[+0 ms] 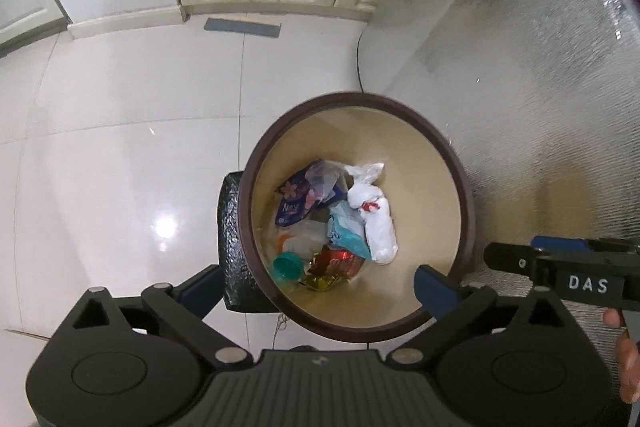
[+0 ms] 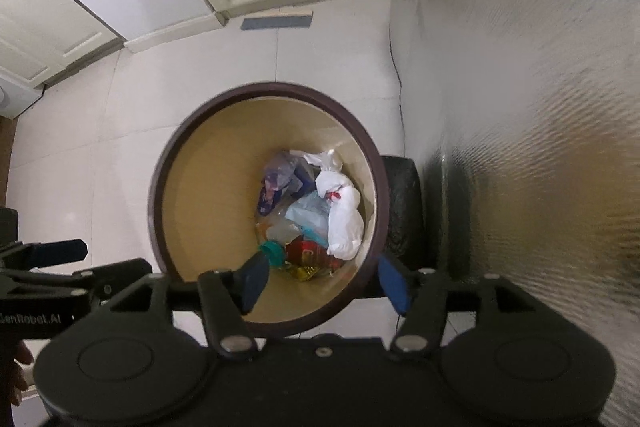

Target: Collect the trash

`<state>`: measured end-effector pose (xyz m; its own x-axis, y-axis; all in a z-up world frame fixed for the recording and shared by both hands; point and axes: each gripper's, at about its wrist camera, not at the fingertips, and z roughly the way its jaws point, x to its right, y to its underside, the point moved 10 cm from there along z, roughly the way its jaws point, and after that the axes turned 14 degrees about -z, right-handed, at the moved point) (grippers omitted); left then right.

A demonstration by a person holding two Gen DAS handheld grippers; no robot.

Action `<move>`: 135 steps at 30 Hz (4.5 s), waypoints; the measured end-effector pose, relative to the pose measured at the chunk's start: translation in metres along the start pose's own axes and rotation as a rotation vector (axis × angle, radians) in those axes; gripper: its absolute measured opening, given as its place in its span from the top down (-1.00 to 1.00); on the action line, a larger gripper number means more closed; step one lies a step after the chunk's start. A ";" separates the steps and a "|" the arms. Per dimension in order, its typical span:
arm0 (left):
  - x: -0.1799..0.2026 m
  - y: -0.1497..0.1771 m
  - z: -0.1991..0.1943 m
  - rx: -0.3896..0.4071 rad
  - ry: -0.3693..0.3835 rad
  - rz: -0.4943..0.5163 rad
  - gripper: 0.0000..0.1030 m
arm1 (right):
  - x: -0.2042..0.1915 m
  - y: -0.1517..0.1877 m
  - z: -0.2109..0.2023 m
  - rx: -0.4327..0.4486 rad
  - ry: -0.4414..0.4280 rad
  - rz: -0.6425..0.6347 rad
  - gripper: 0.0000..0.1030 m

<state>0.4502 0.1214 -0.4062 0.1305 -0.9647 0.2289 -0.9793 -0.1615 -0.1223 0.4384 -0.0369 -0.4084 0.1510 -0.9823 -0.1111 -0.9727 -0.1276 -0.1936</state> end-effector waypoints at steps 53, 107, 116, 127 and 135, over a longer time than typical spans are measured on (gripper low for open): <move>0.080 0.164 -0.304 0.421 0.016 -0.034 -1.00 | 0.028 0.132 -0.343 0.428 0.207 -0.086 -1.00; 0.092 0.223 -0.355 0.544 -0.036 -0.003 -1.00 | 0.021 0.198 -0.387 0.481 0.213 -0.093 -1.00; 0.092 0.223 -0.355 0.546 -0.036 -0.001 -1.00 | 0.022 0.198 -0.387 0.482 0.213 -0.093 -1.00; 0.094 0.222 -0.355 0.546 -0.037 -0.001 -1.00 | 0.022 0.198 -0.387 0.481 0.211 -0.093 -1.00; 0.094 0.223 -0.355 0.547 -0.037 -0.001 -1.00 | 0.022 0.198 -0.387 0.482 0.211 -0.093 -1.00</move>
<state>0.1895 0.0688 -0.0691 0.1469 -0.9695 0.1964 -0.7572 -0.2379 -0.6084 0.1808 -0.1370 -0.0715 0.1457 -0.9824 0.1167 -0.7584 -0.1867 -0.6245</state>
